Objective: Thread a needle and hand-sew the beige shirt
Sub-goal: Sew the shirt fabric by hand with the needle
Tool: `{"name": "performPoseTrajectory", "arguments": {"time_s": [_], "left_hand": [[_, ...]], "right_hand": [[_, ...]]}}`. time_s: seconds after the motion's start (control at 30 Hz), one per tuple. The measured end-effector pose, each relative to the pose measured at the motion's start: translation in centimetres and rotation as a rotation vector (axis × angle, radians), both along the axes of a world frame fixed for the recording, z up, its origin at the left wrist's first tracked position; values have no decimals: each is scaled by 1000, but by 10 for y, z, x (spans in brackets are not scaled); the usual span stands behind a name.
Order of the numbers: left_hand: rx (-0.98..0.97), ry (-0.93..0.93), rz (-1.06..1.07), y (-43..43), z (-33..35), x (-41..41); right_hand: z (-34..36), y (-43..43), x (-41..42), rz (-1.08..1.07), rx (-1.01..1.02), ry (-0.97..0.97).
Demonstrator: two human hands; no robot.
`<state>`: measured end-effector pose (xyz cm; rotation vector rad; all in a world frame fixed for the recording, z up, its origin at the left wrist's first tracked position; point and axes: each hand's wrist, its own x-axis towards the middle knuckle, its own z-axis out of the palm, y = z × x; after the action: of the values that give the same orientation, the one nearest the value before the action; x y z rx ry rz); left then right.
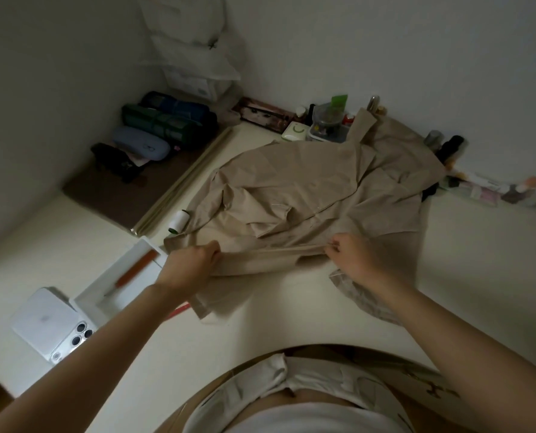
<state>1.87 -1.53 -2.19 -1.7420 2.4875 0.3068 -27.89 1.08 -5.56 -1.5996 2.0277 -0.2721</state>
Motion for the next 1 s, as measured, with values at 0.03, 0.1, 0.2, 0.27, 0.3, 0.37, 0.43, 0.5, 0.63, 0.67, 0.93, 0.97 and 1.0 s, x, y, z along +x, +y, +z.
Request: {"name": "performPoseTrajectory", "arguments": {"time_s": [0.03,0.1,0.2,0.27,0.3,0.37,0.43,0.5,0.63,0.67,0.93,0.97,1.0], "left_hand": [[16,-71,-6,2,-1,2],[78,-199,-6,6,-4,3],[51,-431,2,10,-7,-3],[-77,-456,-27,11,-8,-14],[-118,-370,-40,11,-8,-22],[-125,-60,-8,11,-6,-44],[-42,243,32,10,-4,-71],[49,368,3,10,-5,-98],[134,472,1,13,-12,-137],[139,515,22,13,-14,-141],[116,767,67,7,-12,-133],[124,769,72,6,-12,-131],[132,764,72,5,-12,-128]], "right_hand": [[0,0,1,12,-2,6],[2,1,2,42,-9,1],[5,4,0,68,-25,16],[7,4,0,65,-44,13],[9,5,0,63,-55,16],[13,6,2,72,-82,21],[16,8,5,95,-107,6],[19,11,9,118,-119,-6],[26,15,12,154,-118,-26],[27,16,11,153,-122,-28],[19,16,-14,55,-195,-44],[19,16,-16,50,-196,-48],[18,16,-17,47,-194,-57]]}}
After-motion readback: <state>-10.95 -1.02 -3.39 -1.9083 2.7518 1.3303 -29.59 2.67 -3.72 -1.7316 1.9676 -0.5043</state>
